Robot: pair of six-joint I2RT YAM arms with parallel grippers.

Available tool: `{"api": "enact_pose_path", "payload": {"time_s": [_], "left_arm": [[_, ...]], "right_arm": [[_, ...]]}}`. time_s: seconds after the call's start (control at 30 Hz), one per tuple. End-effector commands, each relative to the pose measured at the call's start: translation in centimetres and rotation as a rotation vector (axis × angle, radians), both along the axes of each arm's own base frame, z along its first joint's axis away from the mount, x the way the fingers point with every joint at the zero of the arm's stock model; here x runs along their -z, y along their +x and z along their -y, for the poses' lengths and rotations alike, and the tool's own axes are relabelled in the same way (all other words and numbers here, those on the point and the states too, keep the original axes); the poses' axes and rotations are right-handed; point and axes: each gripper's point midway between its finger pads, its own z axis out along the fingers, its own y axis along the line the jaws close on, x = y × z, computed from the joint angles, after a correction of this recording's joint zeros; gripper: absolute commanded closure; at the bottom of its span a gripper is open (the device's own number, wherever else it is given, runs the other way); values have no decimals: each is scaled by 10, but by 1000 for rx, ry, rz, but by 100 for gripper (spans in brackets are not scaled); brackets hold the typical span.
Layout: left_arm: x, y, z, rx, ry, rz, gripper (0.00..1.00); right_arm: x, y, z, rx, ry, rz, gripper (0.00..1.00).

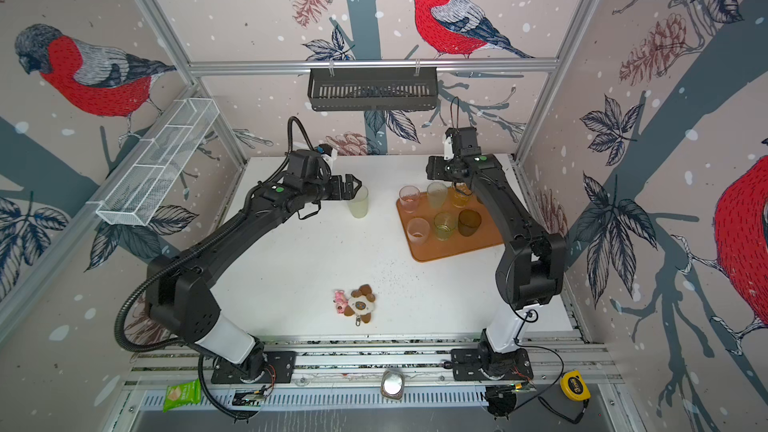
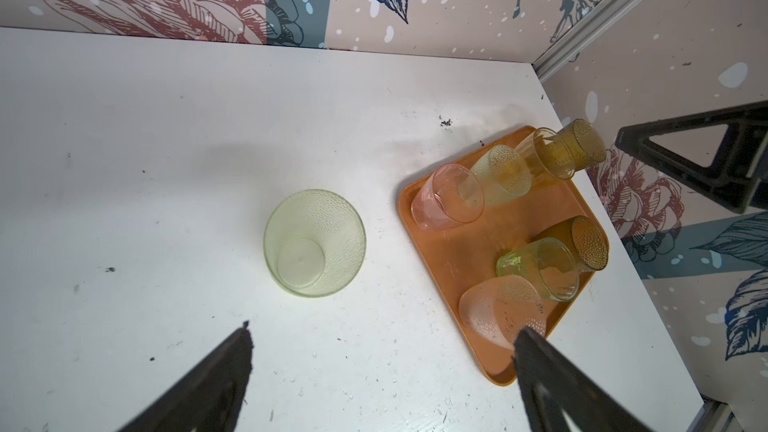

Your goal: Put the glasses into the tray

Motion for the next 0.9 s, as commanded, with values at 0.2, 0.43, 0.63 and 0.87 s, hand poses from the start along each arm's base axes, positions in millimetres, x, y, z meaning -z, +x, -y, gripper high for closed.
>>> {"api": "enact_pose_path", "payload": {"time_s": [0.2,0.43,0.63,0.87], "left_arm": [[25,19,-32,-95,68,-114,5],[58,36,-41,-120,177,-235,7],[66,49,-37,-112,201,-250,13],[81,57,-33,-94,221,-279,23]], "right_arm": [[2,-5,-37,-47,-1,-14,20],[-1,-11,-60,-77,16,-10,16],[2,-16,-69,-97,20,-21,15],[4,-25,-79,-114,23,-26,12]]}}
